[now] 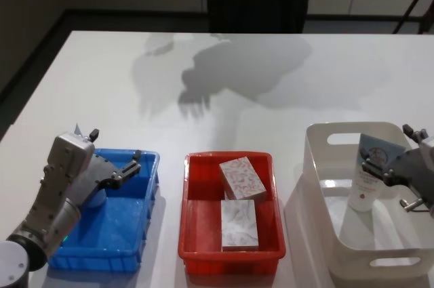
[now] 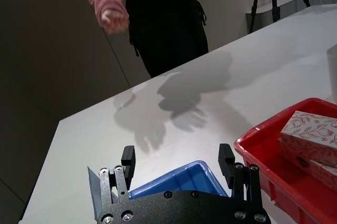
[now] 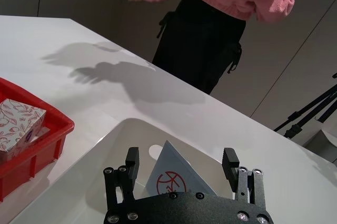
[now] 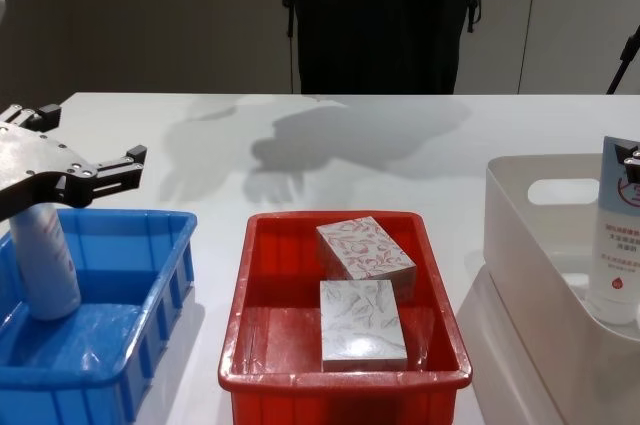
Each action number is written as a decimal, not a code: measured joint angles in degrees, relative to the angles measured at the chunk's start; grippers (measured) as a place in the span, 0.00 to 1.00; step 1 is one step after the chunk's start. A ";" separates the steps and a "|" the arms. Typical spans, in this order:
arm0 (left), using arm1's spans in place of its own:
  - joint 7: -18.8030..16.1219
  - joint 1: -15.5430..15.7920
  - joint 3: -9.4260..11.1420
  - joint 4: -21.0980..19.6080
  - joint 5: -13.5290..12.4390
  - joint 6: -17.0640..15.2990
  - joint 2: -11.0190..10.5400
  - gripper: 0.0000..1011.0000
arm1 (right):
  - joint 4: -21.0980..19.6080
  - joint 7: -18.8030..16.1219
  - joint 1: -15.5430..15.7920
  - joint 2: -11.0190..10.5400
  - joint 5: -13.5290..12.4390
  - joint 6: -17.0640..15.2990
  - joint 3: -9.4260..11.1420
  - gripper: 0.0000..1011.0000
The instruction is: Bimanual collaborative sorting of washing and personal care products
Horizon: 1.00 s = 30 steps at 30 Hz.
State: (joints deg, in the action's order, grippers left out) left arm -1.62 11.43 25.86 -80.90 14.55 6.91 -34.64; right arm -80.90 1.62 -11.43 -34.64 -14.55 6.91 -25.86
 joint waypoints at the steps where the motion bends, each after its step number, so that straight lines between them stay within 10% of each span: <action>1: 0.00 0.00 0.00 0.00 0.00 0.00 0.00 0.99 | 0.00 0.00 0.00 0.00 0.00 0.00 0.00 0.99; 30: 0.00 0.00 0.00 0.00 0.00 0.00 0.00 0.99 | 0.00 0.00 0.00 0.00 0.00 0.00 0.00 0.99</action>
State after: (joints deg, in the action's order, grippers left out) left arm -1.62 11.43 25.86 -80.90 14.55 6.91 -34.65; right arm -80.90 1.62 -11.43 -34.65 -14.55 6.91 -25.86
